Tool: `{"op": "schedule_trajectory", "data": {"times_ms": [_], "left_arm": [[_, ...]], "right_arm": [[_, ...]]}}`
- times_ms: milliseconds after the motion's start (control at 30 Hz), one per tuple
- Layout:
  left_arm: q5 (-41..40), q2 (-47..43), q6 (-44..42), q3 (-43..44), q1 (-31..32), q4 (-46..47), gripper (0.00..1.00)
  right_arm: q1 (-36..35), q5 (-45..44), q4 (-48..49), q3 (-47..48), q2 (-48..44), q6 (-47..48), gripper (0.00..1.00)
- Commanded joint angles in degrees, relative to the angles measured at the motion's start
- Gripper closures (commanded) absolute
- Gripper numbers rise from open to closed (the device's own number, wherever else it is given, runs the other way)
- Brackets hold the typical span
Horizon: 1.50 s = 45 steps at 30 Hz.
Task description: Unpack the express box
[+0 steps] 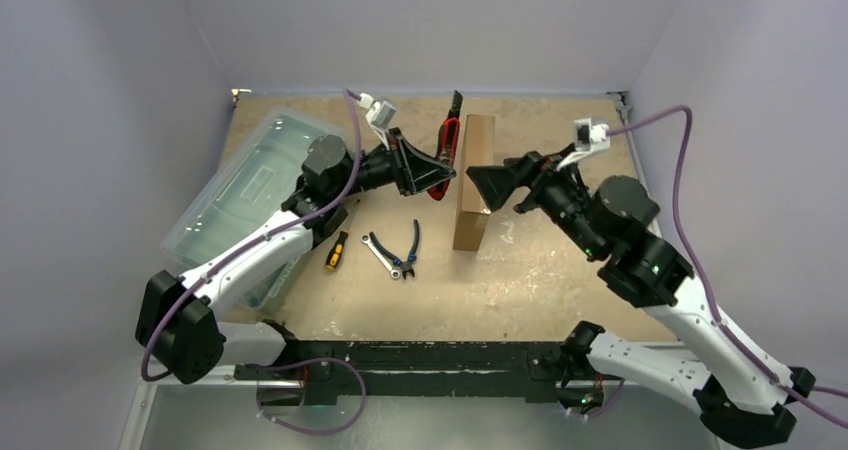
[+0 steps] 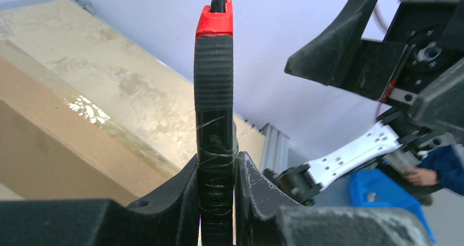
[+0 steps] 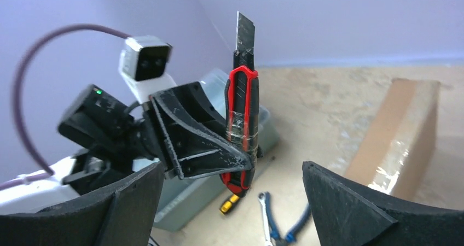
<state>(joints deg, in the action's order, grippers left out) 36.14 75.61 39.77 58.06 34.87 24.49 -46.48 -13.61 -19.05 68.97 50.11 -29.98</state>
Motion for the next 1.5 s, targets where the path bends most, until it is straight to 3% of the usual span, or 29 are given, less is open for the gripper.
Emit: {"op": "schedule_trajectory", "data": {"times_ms": [0, 67, 200, 300, 500, 667, 800, 967, 1067, 1133, 1167, 1233, 1333, 1467], "left_arm": [[-5.75, -6.03, 15.77, -3.75, -0.76, 14.04, 1.00], [-8.55, -7.26, 23.58, -6.66, -0.73, 21.29, 1.00], [-11.82, -6.53, 38.35, -11.37, -0.60, 38.56, 1.00], [-13.46, -5.60, 43.77, -13.38, -0.09, 45.38, 1.00], [-15.02, -7.38, 42.81, -14.66, 1.41, 43.75, 1.00], [-16.32, -8.34, 39.28, -15.48, 2.99, 40.20, 1.00], [-16.82, -7.28, 39.18, -16.13, 4.00, 41.49, 1.00], [-16.82, -6.72, 38.71, -16.25, 4.88, 41.83, 1.00], [-16.72, -7.04, 38.46, -16.68, 5.20, 41.80, 1.00], [-15.71, -7.54, 37.37, -16.69, 5.29, 40.55, 1.00], [-15.25, -8.15, 36.04, -16.59, 5.22, 38.54, 0.91], [-15.05, -10.83, 32.72, -16.45, 5.21, 31.96, 0.60], [-16.87, -16.36, 24.87, -15.08, 5.20, 15.27, 0.20], [-24.45, -23.60, 11.15, -10.39, 5.08, -8.74, 0.09]], "right_arm": [[-0.10, 9.78, 13.35, -6.59, -4.08, -0.98, 0.01], [-0.10, 13.16, 17.64, -10.27, -5.16, -4.48, 0.01], [-0.10, 20.15, 36.10, -21.33, -6.10, -15.78, 0.02], [-0.15, 24.86, 43.89, -23.64, -2.76, -19.94, 0.17], [-0.25, 27.83, 57.06, -26.90, 2.15, -26.47, 0.35], [-0.37, 27.67, 64.10, -29.24, 4.47, -26.00, 0.52], [-0.37, 27.22, 68.16, -30.30, 5.84, -26.46, 0.57], [-0.37, 25.78, 67.74, -29.91, 5.87, -25.87, 0.74], [-0.37, 25.57, 65.39, -29.39, 5.46, -23.90, 1.00], [-0.37, 24.21, 62.12, -29.56, 4.39, -21.85, 1.00], [-0.37, 23.16, 60.39, -30.04, 3.53, -20.96, 1.00], [-0.30, 22.17, 56.32, -30.76, 1.40, -19.44, 1.00], [-0.13, 16.75, 43.50, -28.02, -1.81, -12.96, 1.00], [2.77, 14.00, 23.10, -19.47, -1.47, -3.58, 1.00]]}}
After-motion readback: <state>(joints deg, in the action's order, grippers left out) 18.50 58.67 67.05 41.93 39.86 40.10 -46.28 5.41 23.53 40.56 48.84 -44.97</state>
